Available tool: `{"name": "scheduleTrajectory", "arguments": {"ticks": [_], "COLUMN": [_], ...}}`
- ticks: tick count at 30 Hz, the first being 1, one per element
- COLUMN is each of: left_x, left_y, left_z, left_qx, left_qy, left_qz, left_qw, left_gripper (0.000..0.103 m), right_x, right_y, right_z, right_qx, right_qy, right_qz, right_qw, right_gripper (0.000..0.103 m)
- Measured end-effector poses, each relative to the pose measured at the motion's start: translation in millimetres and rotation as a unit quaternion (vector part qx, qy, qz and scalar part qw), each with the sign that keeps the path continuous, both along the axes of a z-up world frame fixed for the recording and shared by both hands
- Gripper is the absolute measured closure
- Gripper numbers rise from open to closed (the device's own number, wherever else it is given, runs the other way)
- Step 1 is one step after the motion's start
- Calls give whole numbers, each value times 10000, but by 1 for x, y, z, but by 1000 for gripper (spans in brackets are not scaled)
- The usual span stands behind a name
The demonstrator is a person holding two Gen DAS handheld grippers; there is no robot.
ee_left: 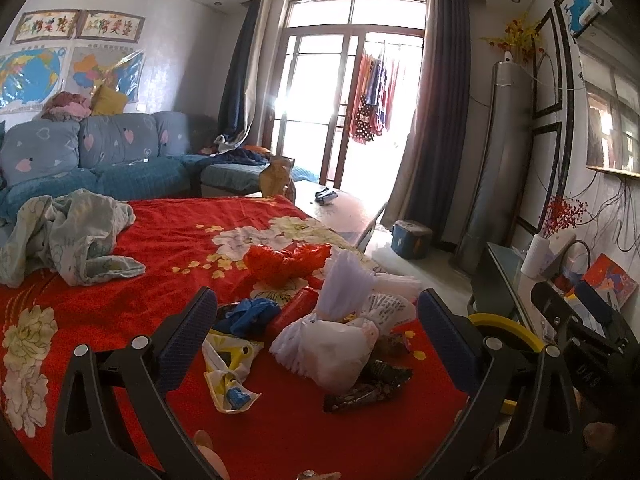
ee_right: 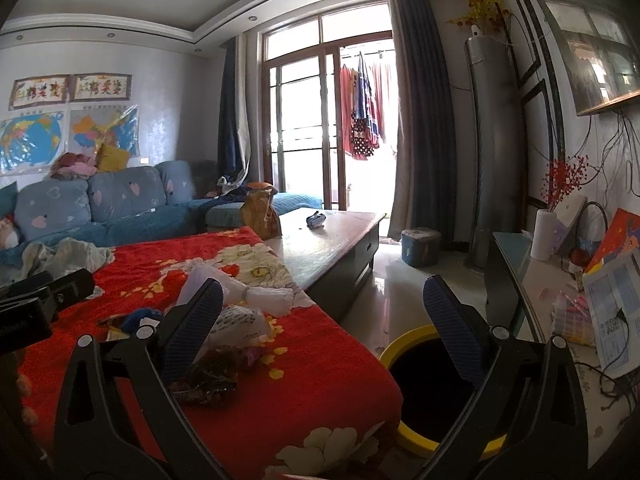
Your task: Collect trash
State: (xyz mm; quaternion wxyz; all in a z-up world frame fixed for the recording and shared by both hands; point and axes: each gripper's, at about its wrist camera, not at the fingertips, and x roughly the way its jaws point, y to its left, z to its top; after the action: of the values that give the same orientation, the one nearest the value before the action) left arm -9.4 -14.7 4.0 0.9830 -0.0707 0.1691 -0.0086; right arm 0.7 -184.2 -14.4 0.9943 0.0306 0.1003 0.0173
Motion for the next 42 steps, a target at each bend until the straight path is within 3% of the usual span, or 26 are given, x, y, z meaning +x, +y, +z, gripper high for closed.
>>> {"name": "scheduleTrajectory", "arguments": {"ticks": [8, 19, 42], "left_x": [2, 31, 80], "left_y": [-1, -5, 73], "left_z": [-3, -9, -5], "left_qx": [-3, -201, -472], "left_qy": [26, 351, 597], "left_qz": [-47, -524, -65], "left_qw": [10000, 9978, 9971], "left_gripper": [6, 6, 6], "right_x": [0, 20, 122], "right_y": [-1, -14, 23], "right_z": [0, 2, 8], "right_qx": [10, 154, 77], "right_qy": [42, 369, 1194], "right_qz": [3, 80, 1154], "right_qw": [10000, 9992, 9861], "right_gripper": [11, 11, 11]}}
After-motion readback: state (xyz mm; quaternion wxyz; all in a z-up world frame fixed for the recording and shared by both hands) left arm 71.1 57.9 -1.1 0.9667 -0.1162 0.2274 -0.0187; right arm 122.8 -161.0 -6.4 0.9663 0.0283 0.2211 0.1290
